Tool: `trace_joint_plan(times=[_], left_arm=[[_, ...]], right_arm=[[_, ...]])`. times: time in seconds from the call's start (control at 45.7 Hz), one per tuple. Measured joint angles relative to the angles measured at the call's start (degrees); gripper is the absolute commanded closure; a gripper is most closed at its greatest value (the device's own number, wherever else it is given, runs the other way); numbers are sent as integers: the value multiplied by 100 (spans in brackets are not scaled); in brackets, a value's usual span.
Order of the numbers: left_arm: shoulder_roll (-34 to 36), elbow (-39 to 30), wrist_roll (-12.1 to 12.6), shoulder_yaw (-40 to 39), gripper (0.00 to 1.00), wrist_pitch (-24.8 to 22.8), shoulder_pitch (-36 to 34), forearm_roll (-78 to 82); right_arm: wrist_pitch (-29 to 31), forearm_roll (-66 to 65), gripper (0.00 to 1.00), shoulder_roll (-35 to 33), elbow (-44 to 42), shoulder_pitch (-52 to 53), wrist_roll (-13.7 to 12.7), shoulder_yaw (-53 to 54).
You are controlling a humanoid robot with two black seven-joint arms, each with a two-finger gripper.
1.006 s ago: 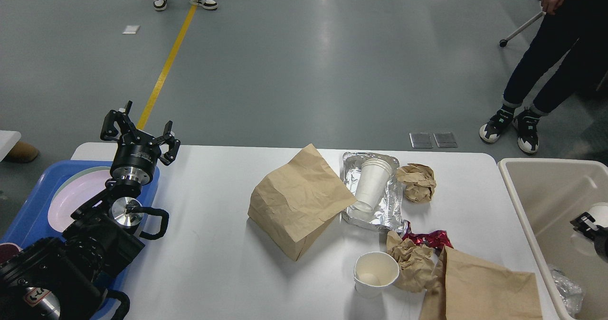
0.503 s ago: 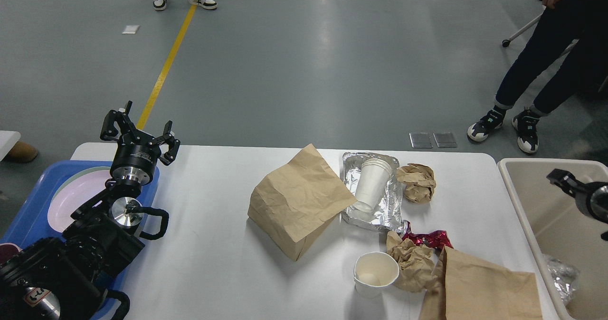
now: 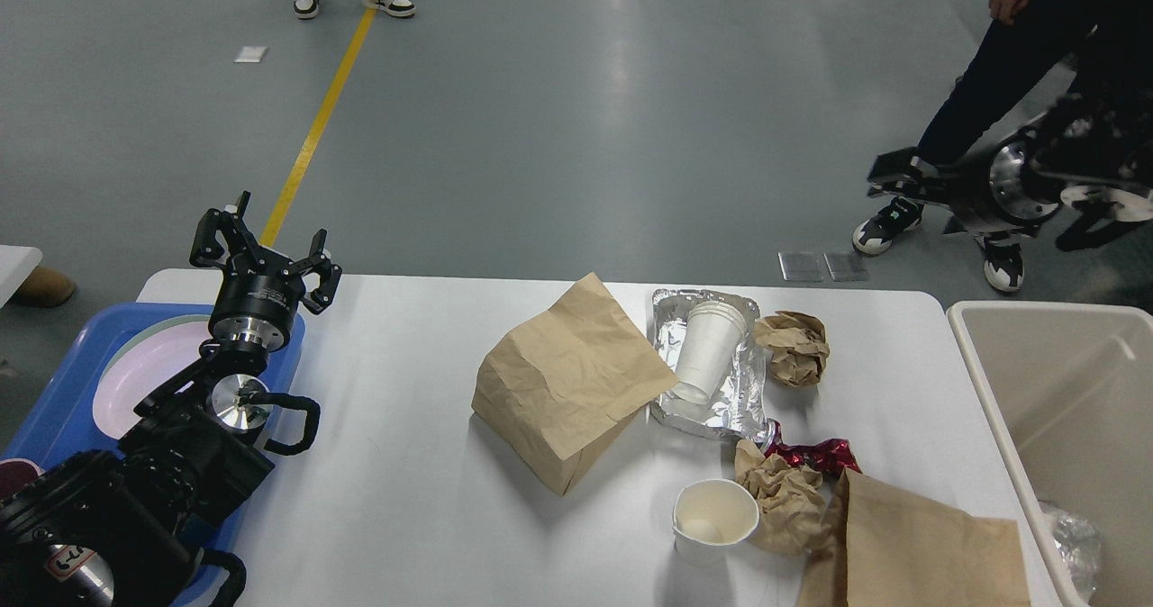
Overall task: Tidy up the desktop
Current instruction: 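Reach the right gripper over to the large brown paper bag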
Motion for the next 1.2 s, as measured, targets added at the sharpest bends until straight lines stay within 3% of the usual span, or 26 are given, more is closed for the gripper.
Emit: trace_joint_plan(times=[0.131, 0.262, 0.372, 0.481, 0.656, 0.984, 1.203], left_arm=[[0, 0, 0, 0, 4, 0, 0, 0], [0, 0, 0, 0, 4, 0, 0, 0], [0, 1, 0, 0, 3, 0, 0, 0], [0, 2, 0, 0, 4, 0, 0, 0], [0, 2, 0, 0, 3, 0, 0, 0], [0, 2, 0, 0, 4, 0, 0, 0], [0, 1, 0, 0, 4, 0, 0, 0]], right_arm=[[1449, 16, 0, 641, 173, 855, 0, 32], [2527, 44, 0, 1323, 215, 1440, 0, 62], [3002, 97, 0, 1708, 284, 1736, 2, 98], [3103, 142, 0, 1806, 342, 1743, 0, 261], [2782, 864, 0, 1825, 333, 896, -6, 527], [792, 1320, 0, 2261, 219, -1124, -10, 997], [-117, 1328, 0, 2681, -483, -2179, -17, 1275]])
